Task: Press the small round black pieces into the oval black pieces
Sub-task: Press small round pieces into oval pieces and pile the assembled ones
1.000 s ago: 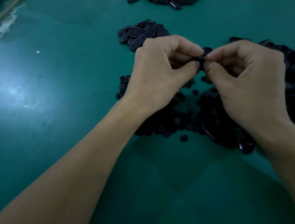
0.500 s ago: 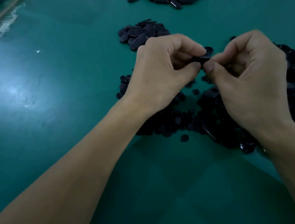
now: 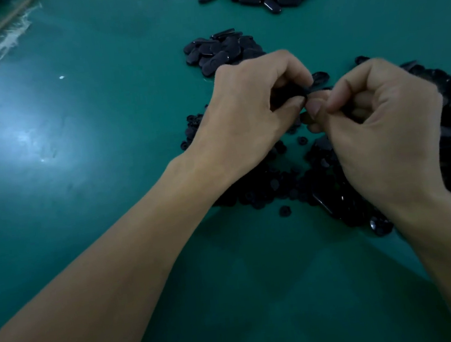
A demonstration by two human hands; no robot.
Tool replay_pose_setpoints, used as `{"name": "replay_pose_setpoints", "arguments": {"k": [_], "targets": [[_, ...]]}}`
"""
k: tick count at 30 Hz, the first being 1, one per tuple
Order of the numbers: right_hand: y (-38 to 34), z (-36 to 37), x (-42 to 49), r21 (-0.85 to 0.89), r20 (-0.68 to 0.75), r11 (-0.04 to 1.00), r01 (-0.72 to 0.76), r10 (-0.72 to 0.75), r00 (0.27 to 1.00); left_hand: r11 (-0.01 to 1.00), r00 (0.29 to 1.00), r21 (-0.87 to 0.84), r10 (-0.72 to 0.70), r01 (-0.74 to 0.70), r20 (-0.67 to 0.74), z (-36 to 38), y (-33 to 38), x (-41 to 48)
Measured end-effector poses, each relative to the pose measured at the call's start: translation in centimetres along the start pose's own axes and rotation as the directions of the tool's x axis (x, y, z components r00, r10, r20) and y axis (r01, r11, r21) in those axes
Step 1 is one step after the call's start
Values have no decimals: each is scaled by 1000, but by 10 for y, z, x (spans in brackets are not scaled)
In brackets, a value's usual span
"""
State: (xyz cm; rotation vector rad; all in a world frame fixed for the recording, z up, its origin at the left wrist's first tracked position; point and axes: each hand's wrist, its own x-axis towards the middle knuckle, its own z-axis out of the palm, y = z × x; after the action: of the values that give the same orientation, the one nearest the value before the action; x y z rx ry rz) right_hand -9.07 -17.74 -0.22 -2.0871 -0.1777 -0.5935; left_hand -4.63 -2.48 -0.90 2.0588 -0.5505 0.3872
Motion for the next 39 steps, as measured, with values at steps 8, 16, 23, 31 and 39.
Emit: {"name": "replay_pose_setpoints", "arguments": {"k": [8, 16, 23, 31, 39], "targets": [[11, -1, 5, -46, -9, 997, 67, -67, 998, 981, 993, -154, -114, 119, 44, -1, 2, 2], [19, -6, 12, 228, 118, 969, -93, 68, 991, 914, 971, -343, -168, 218, 170, -8, 2, 5], [18, -7, 12, 247, 122, 963, -107, 79, 989, 874, 960, -397, -246, 279, 133, -10, 1, 5], [18, -12, 13, 168, 166, 977, -133, 105, 981, 871, 953, -391, -248, 298, 175, -10, 3, 4], [15, -11, 13, 131, 149, 977, -166, 146, 978, 912, 960, -314, -221, 265, 170, -10, 4, 3]]}}
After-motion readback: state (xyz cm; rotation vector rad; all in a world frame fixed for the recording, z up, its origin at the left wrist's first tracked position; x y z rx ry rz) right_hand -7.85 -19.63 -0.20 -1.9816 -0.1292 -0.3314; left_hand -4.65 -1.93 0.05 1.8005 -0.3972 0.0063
